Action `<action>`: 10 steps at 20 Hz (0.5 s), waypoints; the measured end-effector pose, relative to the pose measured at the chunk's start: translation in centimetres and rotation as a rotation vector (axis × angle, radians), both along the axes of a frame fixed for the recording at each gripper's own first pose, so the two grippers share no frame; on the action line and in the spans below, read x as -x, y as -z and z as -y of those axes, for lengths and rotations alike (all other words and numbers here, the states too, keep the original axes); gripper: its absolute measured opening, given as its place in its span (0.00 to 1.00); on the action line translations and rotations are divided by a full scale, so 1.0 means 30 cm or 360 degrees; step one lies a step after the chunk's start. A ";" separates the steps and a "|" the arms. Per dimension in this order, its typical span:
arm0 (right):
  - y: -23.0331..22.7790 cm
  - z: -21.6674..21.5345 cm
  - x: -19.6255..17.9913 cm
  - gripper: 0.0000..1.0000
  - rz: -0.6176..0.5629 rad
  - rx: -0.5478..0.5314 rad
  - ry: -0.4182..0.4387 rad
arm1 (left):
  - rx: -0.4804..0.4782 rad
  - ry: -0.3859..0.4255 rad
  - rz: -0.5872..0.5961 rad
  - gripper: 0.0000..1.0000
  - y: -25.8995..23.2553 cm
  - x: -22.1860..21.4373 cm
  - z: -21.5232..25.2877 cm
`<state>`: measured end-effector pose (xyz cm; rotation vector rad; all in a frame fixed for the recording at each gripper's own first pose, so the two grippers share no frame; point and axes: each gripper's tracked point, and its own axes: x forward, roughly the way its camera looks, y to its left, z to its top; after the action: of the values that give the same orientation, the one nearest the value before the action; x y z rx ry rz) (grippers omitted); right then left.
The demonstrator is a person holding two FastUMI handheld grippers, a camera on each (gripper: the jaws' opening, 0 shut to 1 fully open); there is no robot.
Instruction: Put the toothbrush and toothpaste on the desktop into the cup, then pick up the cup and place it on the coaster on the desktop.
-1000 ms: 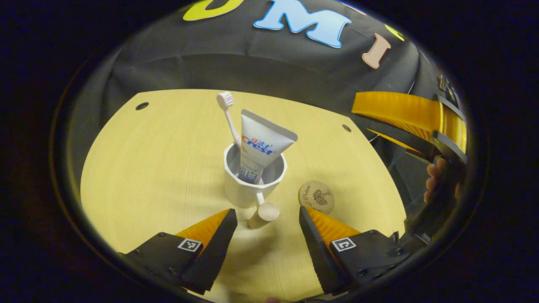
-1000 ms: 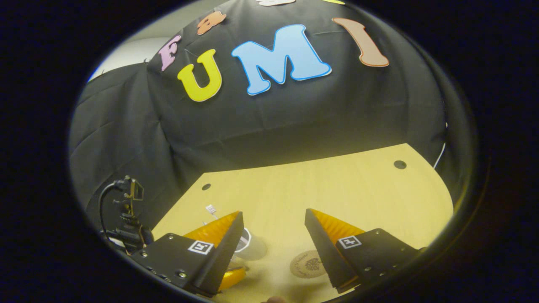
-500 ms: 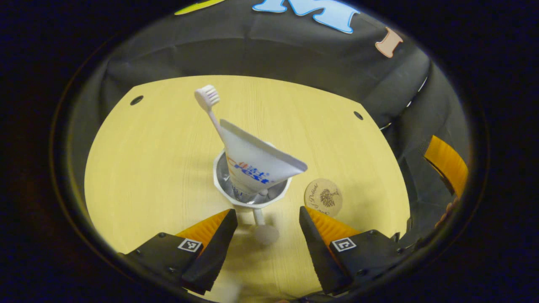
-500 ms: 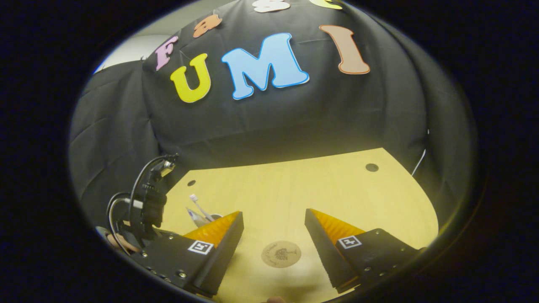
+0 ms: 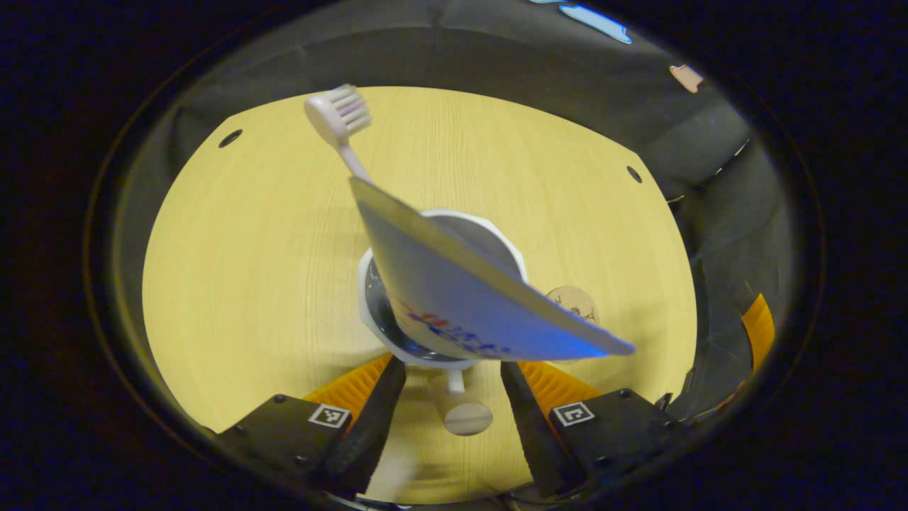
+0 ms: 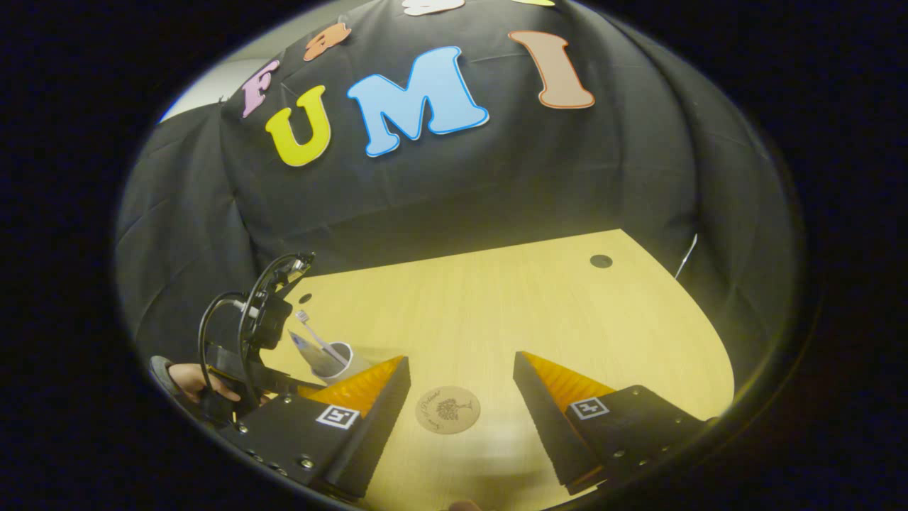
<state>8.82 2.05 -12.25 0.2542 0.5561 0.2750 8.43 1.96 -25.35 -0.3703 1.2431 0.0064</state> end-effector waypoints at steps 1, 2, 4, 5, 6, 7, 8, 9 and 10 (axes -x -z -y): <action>0.006 0.005 0.002 0.92 -0.0008 -0.0002 0.0002 | -0.0005 0.0007 -0.0010 0.87 0.004 -0.001 0.001; 0.013 0.012 0.002 0.92 -0.0010 -0.0001 0.0006 | -0.0011 0.0013 -0.0018 0.87 0.010 -0.003 0.001; 0.014 0.021 -0.003 0.92 -0.0017 0.0004 0.0015 | -0.0025 0.0030 -0.0031 0.86 0.019 -0.009 0.003; 0.013 0.024 -0.004 0.92 -0.0021 0.0002 0.0017 | -0.0035 0.0035 -0.0036 0.86 0.019 -0.015 0.003; 0.020 0.025 -0.004 0.92 -0.0029 0.0000 0.0019 | -0.0053 0.0029 -0.0050 0.84 0.023 -0.013 -0.006; 0.022 0.031 -0.003 0.92 -0.0036 -0.0004 0.0023 | -0.0056 0.0024 -0.0056 0.82 0.024 -0.015 -0.009; 0.027 0.035 0.000 0.92 -0.0045 -0.0005 0.0026 | -0.0049 0.0017 -0.0060 0.67 0.026 -0.015 -0.009; 0.031 0.041 0.001 0.92 -0.0054 -0.0005 0.0029 | -0.0059 0.0010 -0.0064 0.66 0.028 -0.015 -0.015; 0.035 0.046 0.003 0.92 -0.0065 -0.0007 0.0032 | -0.0055 0.0004 -0.0067 0.69 0.030 -0.016 -0.018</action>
<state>8.74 0.67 -13.30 0.2700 0.5928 0.2522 8.90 2.49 -26.23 -0.3404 1.2838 0.0337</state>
